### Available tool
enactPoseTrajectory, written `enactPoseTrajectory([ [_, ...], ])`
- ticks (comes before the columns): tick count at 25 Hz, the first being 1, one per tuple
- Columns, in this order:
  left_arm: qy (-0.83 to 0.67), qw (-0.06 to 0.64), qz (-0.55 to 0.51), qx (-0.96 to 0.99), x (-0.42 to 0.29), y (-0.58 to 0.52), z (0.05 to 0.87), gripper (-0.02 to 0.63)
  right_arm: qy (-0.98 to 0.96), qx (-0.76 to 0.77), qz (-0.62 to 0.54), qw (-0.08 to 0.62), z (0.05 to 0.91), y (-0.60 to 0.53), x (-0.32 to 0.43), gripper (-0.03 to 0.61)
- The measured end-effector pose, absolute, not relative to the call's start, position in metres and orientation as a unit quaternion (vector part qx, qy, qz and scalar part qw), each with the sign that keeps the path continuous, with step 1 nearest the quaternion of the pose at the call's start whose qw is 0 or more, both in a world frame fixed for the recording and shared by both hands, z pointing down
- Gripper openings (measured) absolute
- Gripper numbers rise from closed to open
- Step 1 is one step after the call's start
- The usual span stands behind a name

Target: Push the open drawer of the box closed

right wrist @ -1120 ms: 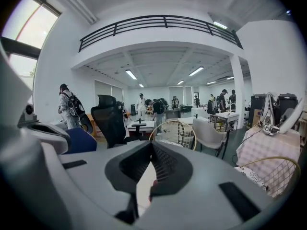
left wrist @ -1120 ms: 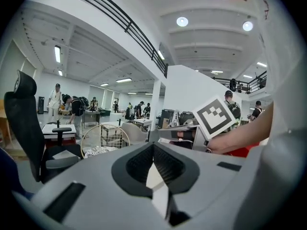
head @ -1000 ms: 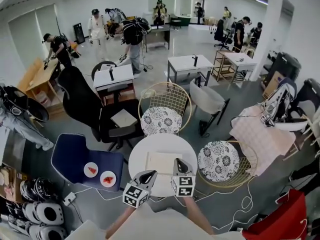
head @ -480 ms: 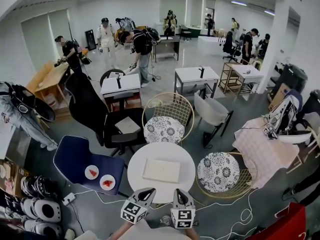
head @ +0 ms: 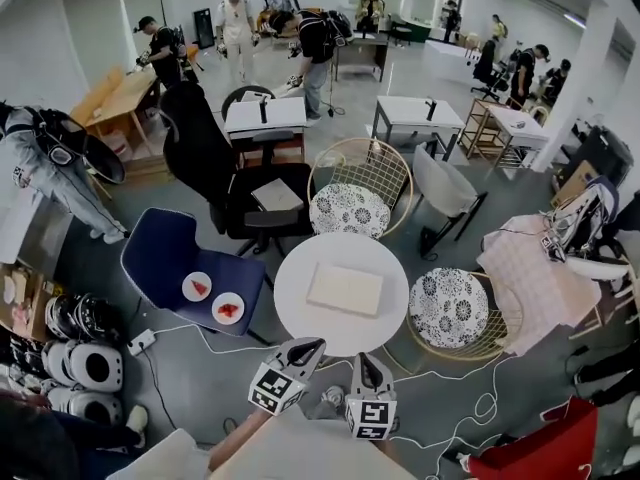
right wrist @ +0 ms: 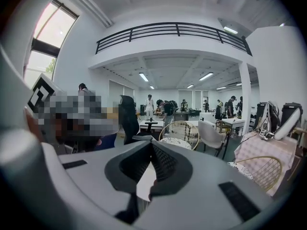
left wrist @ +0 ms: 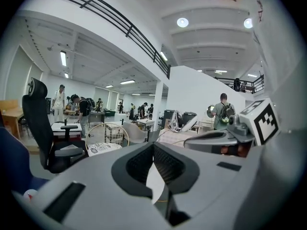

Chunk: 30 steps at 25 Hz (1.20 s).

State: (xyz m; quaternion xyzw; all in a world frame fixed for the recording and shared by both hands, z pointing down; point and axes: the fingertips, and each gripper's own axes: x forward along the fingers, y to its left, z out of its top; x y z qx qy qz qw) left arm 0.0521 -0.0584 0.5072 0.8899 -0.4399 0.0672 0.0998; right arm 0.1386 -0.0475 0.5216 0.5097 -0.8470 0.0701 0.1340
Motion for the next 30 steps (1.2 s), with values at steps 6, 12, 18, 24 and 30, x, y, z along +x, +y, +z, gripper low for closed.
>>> enactPoseTrajectory([
  [6, -0.442, 0.107, 0.071, 0.888, 0.004, -0.002, 0.519, 0.013, -0.848, 0.508, 0.068, 0.136, 0.527, 0.006, 0.094, 0.015],
  [12, -0.434, 0.109, 0.071, 0.892, -0.04, 0.053, 0.529, 0.012, -0.838, 0.525, 0.067, 0.135, 0.534, 0.062, 0.058, 0.015],
  [18, -0.409, 0.111, 0.065, 0.903, -0.045, 0.108, 0.538, 0.012, -0.823, 0.548, 0.066, 0.135, 0.54, 0.12, 0.049, 0.015],
  [24, -0.39, 0.11, 0.062, 0.912, -0.045, 0.146, 0.536, 0.012, -0.813, 0.561, 0.068, 0.138, 0.538, 0.159, 0.045, 0.015],
  [30, -0.391, 0.111, 0.057, 0.912, -0.042, 0.164, 0.532, 0.012, -0.81, 0.566, 0.065, 0.139, 0.533, 0.176, 0.054, 0.015],
])
